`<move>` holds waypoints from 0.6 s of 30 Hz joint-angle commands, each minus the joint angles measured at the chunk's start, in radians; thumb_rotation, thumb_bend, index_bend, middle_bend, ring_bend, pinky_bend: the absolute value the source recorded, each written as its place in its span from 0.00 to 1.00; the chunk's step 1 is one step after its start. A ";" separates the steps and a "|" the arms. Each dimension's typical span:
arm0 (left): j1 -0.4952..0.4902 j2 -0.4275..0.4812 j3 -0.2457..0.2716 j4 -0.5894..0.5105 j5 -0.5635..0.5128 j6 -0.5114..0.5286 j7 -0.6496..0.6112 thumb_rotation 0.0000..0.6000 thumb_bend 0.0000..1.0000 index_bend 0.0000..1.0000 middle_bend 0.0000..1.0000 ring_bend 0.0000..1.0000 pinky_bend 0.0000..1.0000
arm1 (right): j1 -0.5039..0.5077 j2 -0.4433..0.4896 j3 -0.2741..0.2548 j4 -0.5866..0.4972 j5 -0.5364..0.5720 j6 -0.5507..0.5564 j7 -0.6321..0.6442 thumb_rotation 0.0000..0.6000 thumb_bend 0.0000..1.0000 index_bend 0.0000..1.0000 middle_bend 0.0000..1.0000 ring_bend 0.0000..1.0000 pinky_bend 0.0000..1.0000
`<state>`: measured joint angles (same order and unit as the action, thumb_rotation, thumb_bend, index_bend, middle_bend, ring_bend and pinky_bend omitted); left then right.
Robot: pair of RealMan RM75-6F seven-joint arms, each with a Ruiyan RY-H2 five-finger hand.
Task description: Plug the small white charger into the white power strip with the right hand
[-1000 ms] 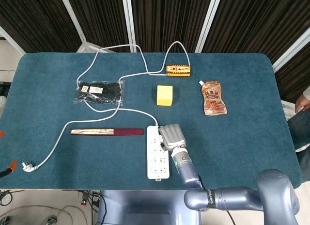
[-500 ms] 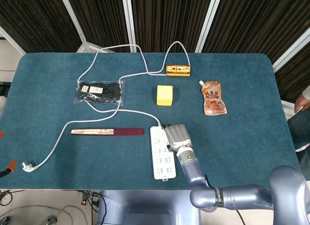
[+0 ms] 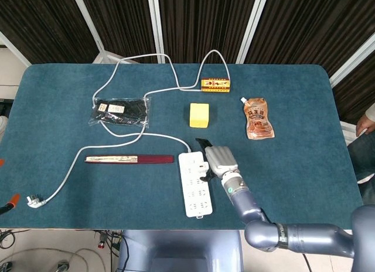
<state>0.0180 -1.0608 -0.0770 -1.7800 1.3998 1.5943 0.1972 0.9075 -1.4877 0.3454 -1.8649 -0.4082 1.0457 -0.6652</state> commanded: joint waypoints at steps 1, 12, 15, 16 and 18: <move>0.000 0.000 0.000 -0.001 0.000 0.001 0.001 1.00 0.17 0.18 0.01 0.00 0.00 | -0.036 0.093 0.024 -0.054 -0.031 -0.023 0.059 1.00 0.18 0.01 0.10 0.36 0.55; -0.001 -0.005 0.002 -0.005 0.000 -0.001 0.014 1.00 0.17 0.18 0.01 0.00 0.00 | -0.316 0.374 -0.062 -0.228 -0.493 0.006 0.339 1.00 0.18 0.01 0.07 0.13 0.20; -0.002 -0.008 0.004 -0.007 0.004 -0.004 0.020 1.00 0.17 0.18 0.01 0.00 0.00 | -0.447 0.402 -0.161 -0.207 -0.769 0.127 0.408 1.00 0.18 0.01 0.07 0.12 0.17; -0.003 -0.008 0.006 -0.008 0.006 -0.005 0.021 1.00 0.17 0.18 0.01 0.00 0.00 | -0.491 0.406 -0.199 -0.181 -0.861 0.182 0.423 1.00 0.18 0.01 0.07 0.11 0.17; -0.003 -0.009 0.006 -0.008 0.008 -0.005 0.022 1.00 0.17 0.18 0.01 0.00 0.00 | -0.555 0.398 -0.250 -0.127 -0.989 0.275 0.447 1.00 0.18 0.01 0.07 0.11 0.17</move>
<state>0.0148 -1.0695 -0.0707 -1.7882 1.4077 1.5889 0.2188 0.5670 -1.1465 0.2515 -2.0414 -1.0323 1.1110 -0.3409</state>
